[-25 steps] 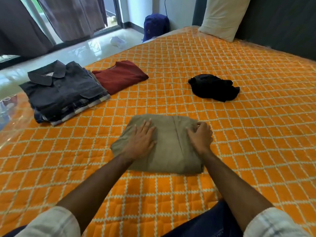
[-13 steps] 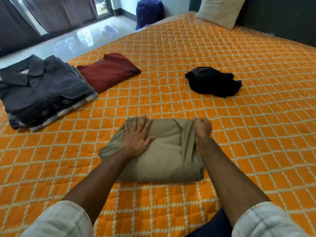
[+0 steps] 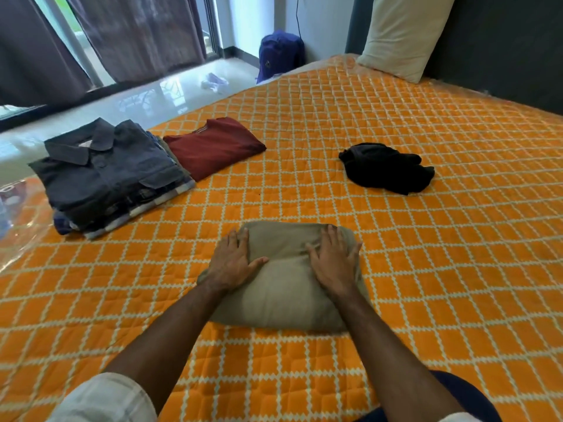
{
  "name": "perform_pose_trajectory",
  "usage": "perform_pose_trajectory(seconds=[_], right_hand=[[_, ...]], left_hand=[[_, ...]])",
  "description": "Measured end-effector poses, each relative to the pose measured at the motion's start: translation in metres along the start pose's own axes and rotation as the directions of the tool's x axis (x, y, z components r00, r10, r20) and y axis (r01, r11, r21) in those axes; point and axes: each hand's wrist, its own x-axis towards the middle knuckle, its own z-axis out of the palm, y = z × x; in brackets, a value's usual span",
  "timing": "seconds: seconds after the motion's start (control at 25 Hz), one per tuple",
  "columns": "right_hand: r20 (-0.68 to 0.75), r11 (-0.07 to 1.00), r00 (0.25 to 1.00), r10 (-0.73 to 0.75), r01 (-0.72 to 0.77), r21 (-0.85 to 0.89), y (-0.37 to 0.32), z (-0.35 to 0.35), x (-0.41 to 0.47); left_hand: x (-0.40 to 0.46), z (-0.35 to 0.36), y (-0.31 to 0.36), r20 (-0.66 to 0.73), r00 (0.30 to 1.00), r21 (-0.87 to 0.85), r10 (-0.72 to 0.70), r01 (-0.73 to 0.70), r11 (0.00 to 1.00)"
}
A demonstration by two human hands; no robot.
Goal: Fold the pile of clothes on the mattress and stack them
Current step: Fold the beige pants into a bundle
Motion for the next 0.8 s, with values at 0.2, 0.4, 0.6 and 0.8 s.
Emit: perform_pose_trajectory(seconds=[0.2, 0.4, 0.6, 0.8], right_hand=[[0.150, 0.895, 0.882, -0.446, 0.444, 0.051, -0.033, -0.012, -0.071], [0.305, 0.782, 0.785, -0.540, 0.601, -0.162, -0.007, 0.010, -0.138], [0.246, 0.860, 0.859, -0.448, 0.490, -0.144, 0.025, -0.012, -0.129], [0.104, 0.846, 0.843, -0.527, 0.533, -0.036, -0.054, -0.089, -0.103]], left_hand=[[-0.017, -0.038, -0.029, 0.294, 0.951, -0.578, -0.098, 0.258, 0.774], [-0.103, -0.008, -0.012, 0.504, 0.863, -0.775, -0.028, 0.466, 0.427], [-0.131, -0.017, 0.004, 0.447, 0.890, -0.880, -0.088, 0.455, 0.139], [-0.145, -0.081, -0.043, 0.332, 0.930, -0.940, -0.156, 0.313, -0.132]])
